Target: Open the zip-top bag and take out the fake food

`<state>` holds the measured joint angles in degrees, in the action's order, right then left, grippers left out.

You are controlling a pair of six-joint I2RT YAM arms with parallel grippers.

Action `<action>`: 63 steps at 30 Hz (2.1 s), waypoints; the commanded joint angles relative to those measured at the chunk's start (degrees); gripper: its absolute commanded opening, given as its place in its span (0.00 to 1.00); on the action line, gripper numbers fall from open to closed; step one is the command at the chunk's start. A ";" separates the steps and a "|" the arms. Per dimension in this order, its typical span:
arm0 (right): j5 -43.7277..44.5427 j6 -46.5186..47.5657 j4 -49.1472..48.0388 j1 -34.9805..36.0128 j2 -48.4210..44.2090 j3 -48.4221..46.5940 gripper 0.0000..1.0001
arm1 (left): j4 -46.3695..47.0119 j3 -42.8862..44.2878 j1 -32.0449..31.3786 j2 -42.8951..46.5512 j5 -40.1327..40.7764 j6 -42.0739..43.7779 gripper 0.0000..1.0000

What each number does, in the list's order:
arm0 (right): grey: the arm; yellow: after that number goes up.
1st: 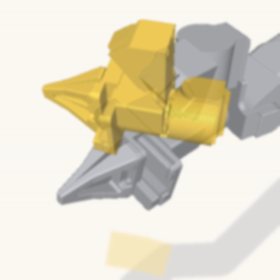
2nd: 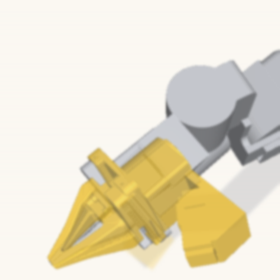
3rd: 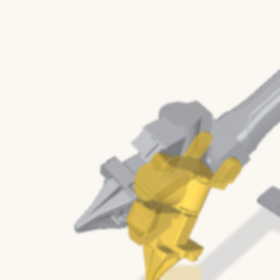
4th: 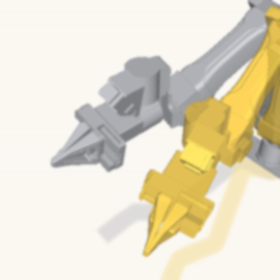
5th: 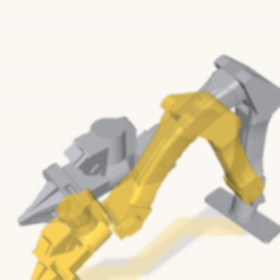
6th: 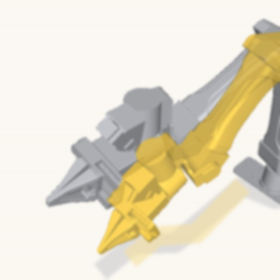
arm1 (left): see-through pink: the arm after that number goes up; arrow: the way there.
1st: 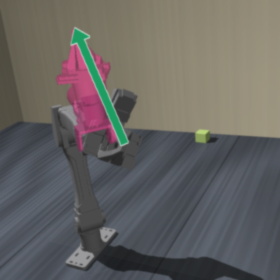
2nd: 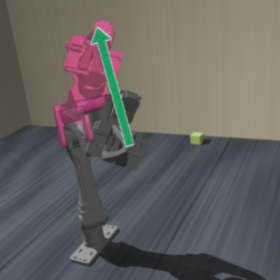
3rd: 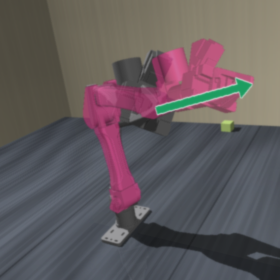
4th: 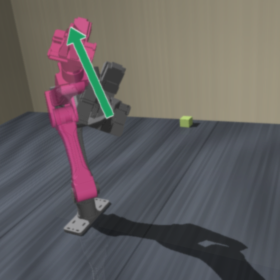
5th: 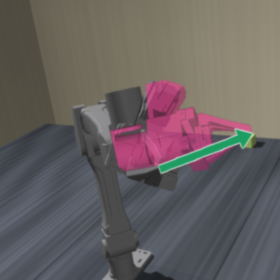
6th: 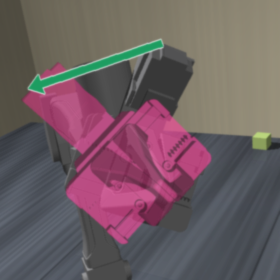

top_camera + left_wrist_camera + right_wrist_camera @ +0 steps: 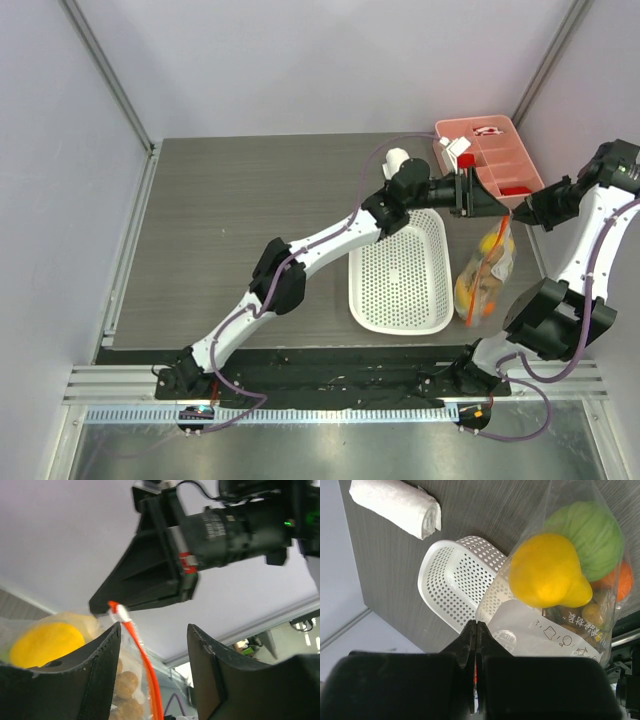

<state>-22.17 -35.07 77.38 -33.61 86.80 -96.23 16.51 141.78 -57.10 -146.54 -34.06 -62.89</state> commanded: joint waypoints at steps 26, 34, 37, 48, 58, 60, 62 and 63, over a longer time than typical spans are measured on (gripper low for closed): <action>3.81 0.62 2.95 1.70 -7.97 3.24 0.01 | 8.36 0.96 -0.38 -3.67 1.28 -16.03 0.22; 3.45 -0.09 2.42 1.70 -7.53 3.15 0.01 | 7.22 0.96 -0.55 -4.10 0.40 -15.51 0.30; 2.84 -0.61 2.16 1.70 -7.53 3.32 0.01 | 7.22 1.05 -0.73 -4.19 0.40 -15.42 0.26; 3.10 -0.35 1.89 1.70 -6.91 2.89 0.01 | 11.35 1.22 -0.73 -4.37 -0.30 -18.14 0.38; 2.57 -1.40 1.80 1.70 -6.56 3.32 0.01 | 11.00 2.19 -1.08 -5.07 -0.74 -18.23 0.14; 2.66 -1.93 2.15 1.70 -6.39 3.15 0.01 | 8.99 2.63 -1.08 -4.90 -0.83 -17.01 0.03; 3.10 -2.28 3.64 1.70 -5.95 2.54 0.01 | 4.26 3.77 -1.17 -4.46 -1.27 -12.99 0.00; 3.28 -2.98 4.09 1.70 -5.77 2.27 0.01 | 2.92 3.77 -1.34 -3.50 -1.35 -11.56 0.00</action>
<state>-18.35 -36.18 77.76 -32.21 81.03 -92.77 23.35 141.84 -57.78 -151.55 -33.74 -80.01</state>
